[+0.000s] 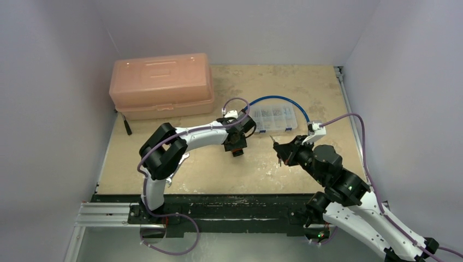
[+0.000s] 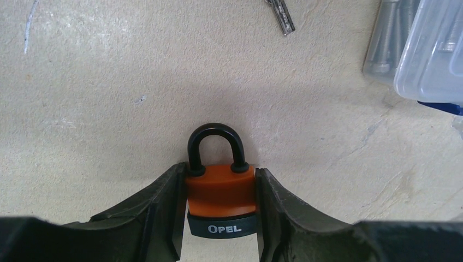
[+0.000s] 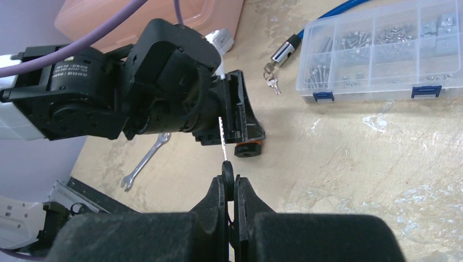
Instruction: Unlock with the key
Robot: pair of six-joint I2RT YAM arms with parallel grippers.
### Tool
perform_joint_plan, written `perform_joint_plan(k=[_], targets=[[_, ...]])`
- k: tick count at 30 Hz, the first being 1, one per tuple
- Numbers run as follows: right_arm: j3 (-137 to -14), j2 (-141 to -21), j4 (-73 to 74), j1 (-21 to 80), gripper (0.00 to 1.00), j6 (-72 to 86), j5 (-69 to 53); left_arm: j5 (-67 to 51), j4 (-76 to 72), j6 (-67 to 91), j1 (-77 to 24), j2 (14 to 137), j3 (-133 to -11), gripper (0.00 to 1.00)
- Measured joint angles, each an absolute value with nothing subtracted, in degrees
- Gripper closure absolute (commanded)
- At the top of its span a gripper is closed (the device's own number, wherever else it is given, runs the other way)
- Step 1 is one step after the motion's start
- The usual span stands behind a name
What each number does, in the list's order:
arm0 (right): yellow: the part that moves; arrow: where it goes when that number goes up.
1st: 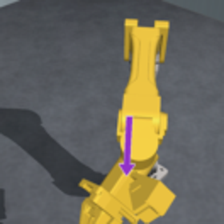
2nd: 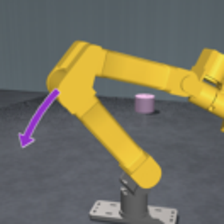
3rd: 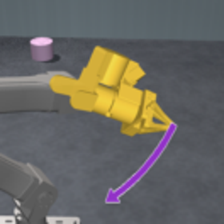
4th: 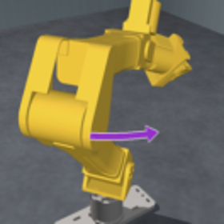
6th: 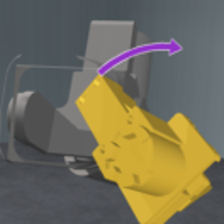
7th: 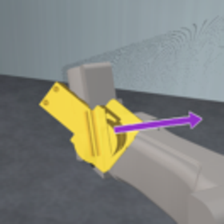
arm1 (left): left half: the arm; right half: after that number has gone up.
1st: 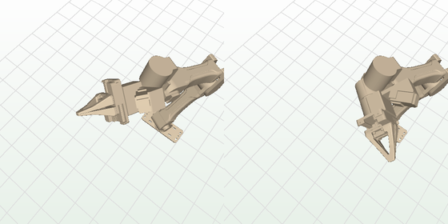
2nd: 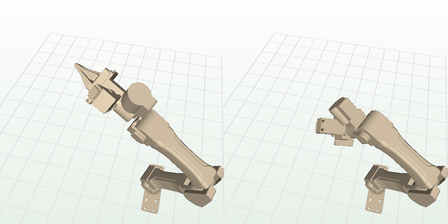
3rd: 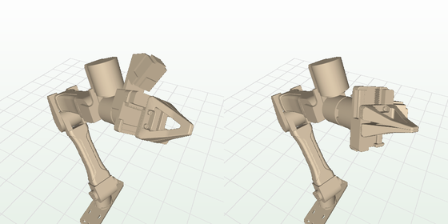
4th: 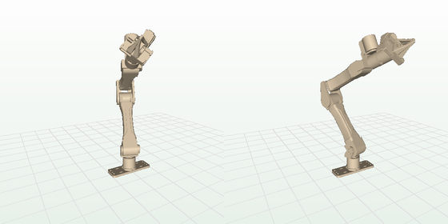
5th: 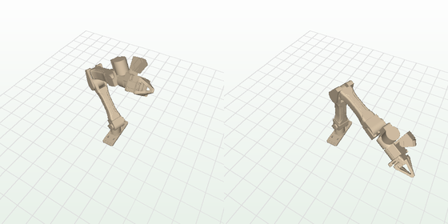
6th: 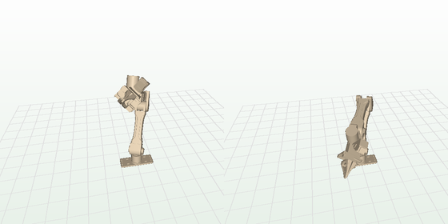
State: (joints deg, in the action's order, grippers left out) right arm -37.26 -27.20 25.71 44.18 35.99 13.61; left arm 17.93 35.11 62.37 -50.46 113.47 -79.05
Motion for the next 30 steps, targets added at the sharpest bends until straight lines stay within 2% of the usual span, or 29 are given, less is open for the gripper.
perform_joint_plan(k=[12,30], targets=[[-37.3,-28.1,25.7,44.2,1.00,37.8,13.9,16.7,27.8,62.4,-50.0,104.2,-68.5,1.00],[-36.0,-31.2,21.3,44.2,1.00,39.5,12.2,19.5,13.9,60.5,-49.5,83.4,-51.2,1.00]])
